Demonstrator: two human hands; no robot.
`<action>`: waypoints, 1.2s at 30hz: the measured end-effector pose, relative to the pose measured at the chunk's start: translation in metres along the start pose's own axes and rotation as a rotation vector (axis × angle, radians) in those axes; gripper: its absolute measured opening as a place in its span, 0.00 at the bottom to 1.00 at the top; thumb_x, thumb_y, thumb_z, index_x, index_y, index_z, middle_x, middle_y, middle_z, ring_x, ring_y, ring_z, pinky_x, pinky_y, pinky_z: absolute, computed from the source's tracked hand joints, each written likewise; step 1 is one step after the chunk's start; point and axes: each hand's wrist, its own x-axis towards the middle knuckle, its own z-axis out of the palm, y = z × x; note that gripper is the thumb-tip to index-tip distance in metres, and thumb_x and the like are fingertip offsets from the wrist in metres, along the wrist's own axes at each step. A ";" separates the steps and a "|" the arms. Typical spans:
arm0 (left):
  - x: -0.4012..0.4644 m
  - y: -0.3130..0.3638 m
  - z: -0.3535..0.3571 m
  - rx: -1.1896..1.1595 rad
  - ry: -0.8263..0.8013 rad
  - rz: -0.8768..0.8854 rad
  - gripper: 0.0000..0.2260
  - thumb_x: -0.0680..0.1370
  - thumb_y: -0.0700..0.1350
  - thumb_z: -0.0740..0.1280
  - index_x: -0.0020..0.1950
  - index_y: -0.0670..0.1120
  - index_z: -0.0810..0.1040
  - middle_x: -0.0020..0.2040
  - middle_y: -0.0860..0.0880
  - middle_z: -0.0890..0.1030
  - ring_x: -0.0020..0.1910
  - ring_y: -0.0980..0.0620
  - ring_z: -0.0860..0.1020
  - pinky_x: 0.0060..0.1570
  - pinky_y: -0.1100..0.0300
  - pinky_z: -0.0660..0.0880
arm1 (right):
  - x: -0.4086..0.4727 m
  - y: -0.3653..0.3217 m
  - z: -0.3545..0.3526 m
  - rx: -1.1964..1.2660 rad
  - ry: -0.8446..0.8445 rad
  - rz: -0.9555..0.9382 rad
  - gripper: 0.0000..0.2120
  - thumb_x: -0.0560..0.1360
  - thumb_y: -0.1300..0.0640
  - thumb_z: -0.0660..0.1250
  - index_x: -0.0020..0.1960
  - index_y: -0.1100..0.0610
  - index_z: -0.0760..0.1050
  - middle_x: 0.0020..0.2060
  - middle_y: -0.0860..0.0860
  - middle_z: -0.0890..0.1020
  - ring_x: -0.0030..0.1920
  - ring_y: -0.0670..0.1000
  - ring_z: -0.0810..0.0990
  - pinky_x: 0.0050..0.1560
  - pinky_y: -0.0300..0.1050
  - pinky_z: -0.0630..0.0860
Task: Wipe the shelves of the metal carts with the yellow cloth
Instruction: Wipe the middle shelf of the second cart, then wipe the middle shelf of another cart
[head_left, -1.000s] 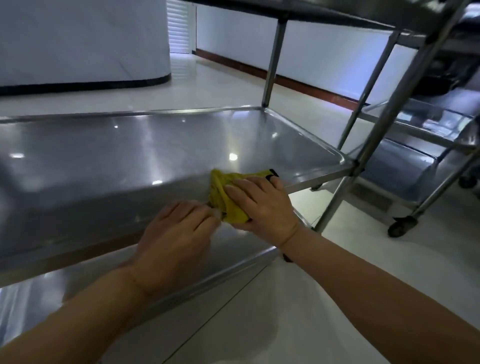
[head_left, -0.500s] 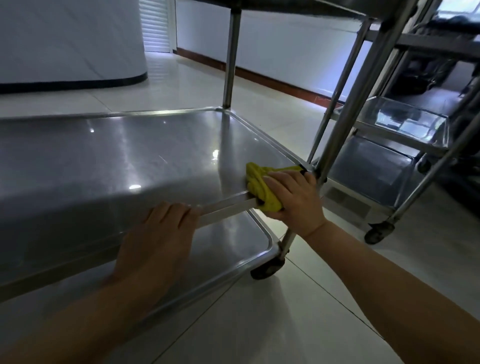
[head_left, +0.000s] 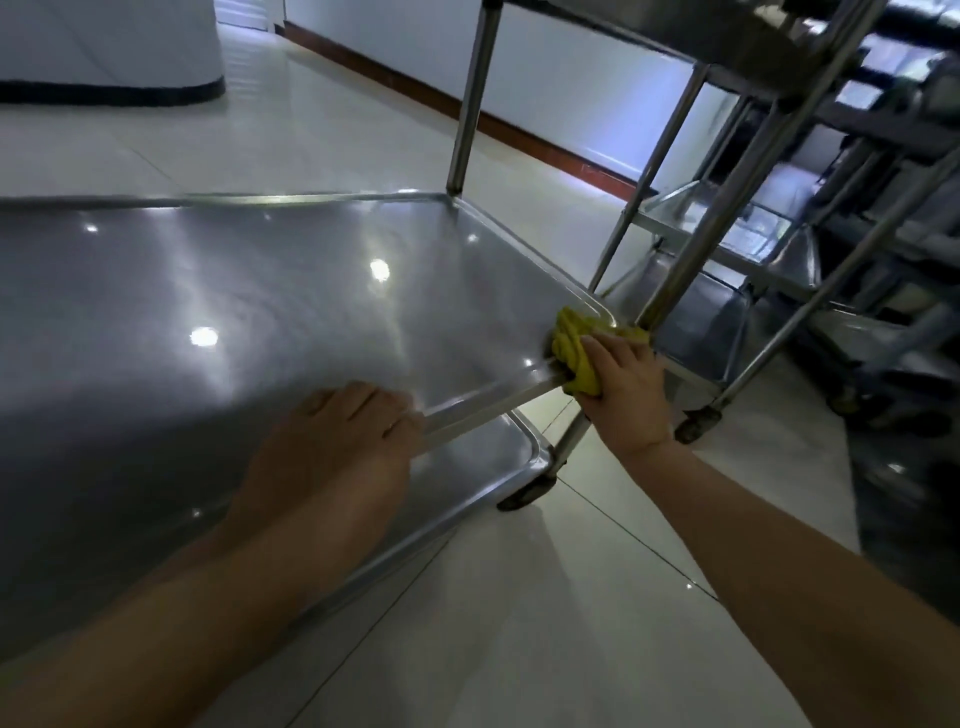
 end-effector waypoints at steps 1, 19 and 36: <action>-0.004 -0.006 -0.011 -0.014 -0.009 -0.004 0.15 0.66 0.41 0.66 0.51 0.42 0.82 0.48 0.44 0.81 0.45 0.41 0.79 0.45 0.50 0.76 | 0.000 -0.017 -0.007 0.015 -0.011 -0.039 0.28 0.65 0.53 0.75 0.63 0.55 0.70 0.57 0.59 0.79 0.56 0.63 0.72 0.53 0.61 0.73; 0.028 0.019 -0.278 -0.450 -0.451 -0.210 0.12 0.75 0.44 0.66 0.59 0.47 0.78 0.50 0.48 0.80 0.47 0.49 0.78 0.40 0.62 0.72 | 0.071 -0.252 -0.317 0.722 -0.448 0.616 0.29 0.67 0.65 0.76 0.54 0.36 0.69 0.49 0.40 0.77 0.51 0.33 0.74 0.49 0.28 0.69; -0.002 -0.151 -0.703 -0.709 0.026 -0.826 0.17 0.72 0.53 0.70 0.60 0.59 0.71 0.50 0.62 0.75 0.45 0.61 0.74 0.45 0.63 0.74 | 0.364 -0.544 -0.560 1.054 -0.450 0.089 0.20 0.74 0.59 0.70 0.64 0.53 0.70 0.56 0.47 0.75 0.54 0.43 0.75 0.53 0.39 0.77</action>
